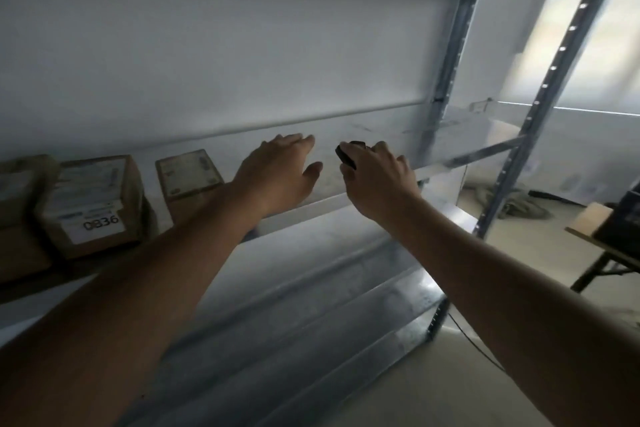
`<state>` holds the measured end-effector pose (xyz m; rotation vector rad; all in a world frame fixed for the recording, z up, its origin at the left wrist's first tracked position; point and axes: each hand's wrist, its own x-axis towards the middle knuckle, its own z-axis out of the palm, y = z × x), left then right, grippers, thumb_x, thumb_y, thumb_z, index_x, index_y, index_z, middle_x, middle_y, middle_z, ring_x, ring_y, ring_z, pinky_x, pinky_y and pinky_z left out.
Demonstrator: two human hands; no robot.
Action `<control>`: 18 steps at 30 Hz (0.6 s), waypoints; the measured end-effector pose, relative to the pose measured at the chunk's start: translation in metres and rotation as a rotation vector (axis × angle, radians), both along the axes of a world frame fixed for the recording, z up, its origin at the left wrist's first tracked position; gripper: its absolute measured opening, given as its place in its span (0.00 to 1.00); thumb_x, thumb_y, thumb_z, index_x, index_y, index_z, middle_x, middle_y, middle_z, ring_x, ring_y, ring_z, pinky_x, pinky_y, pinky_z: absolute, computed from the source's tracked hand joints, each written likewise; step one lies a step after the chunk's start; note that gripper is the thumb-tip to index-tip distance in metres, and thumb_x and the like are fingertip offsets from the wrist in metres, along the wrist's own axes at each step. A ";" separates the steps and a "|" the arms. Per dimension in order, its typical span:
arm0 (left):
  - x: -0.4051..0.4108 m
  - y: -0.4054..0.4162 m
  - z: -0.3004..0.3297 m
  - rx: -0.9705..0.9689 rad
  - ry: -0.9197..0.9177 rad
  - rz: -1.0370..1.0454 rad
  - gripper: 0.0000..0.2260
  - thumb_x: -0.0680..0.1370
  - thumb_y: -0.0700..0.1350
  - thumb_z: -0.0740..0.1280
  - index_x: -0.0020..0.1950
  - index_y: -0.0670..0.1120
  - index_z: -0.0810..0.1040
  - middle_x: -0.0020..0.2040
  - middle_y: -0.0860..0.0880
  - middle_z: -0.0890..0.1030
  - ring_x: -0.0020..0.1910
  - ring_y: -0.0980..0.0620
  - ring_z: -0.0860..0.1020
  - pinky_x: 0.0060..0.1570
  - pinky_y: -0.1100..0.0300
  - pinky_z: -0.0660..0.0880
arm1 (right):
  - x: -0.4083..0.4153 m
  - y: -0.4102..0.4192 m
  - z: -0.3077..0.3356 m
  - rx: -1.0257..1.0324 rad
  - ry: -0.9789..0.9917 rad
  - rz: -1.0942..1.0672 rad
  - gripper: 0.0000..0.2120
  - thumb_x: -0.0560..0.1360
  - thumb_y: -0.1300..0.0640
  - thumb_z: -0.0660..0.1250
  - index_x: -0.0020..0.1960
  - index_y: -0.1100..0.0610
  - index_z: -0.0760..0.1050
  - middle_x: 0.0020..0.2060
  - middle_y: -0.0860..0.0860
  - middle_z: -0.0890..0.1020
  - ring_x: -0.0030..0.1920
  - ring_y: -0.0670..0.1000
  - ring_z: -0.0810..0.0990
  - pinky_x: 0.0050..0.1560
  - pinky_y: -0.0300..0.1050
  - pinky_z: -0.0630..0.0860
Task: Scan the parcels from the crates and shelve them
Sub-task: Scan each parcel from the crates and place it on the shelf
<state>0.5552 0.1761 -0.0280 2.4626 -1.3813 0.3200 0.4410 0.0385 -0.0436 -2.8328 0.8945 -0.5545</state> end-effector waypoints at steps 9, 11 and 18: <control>-0.098 -0.106 -0.010 0.067 -0.053 -0.198 0.29 0.86 0.58 0.59 0.85 0.48 0.60 0.82 0.47 0.66 0.78 0.41 0.68 0.75 0.44 0.69 | -0.133 -0.082 -0.010 -0.005 -0.022 -0.187 0.20 0.87 0.45 0.58 0.79 0.41 0.68 0.69 0.60 0.74 0.65 0.68 0.75 0.64 0.60 0.74; -0.126 -0.134 -0.016 0.077 -0.059 -0.231 0.29 0.86 0.58 0.59 0.84 0.48 0.61 0.81 0.47 0.68 0.77 0.41 0.69 0.73 0.44 0.70 | -0.168 -0.105 -0.013 -0.012 -0.012 -0.229 0.20 0.87 0.45 0.59 0.78 0.41 0.68 0.69 0.60 0.74 0.65 0.68 0.76 0.63 0.60 0.75; -0.225 -0.231 -0.032 0.096 -0.027 -0.352 0.27 0.85 0.59 0.60 0.82 0.49 0.65 0.81 0.48 0.69 0.78 0.44 0.69 0.73 0.44 0.71 | -0.270 -0.187 -0.035 -0.013 0.001 -0.334 0.20 0.86 0.45 0.60 0.78 0.41 0.69 0.68 0.60 0.75 0.62 0.68 0.77 0.60 0.59 0.75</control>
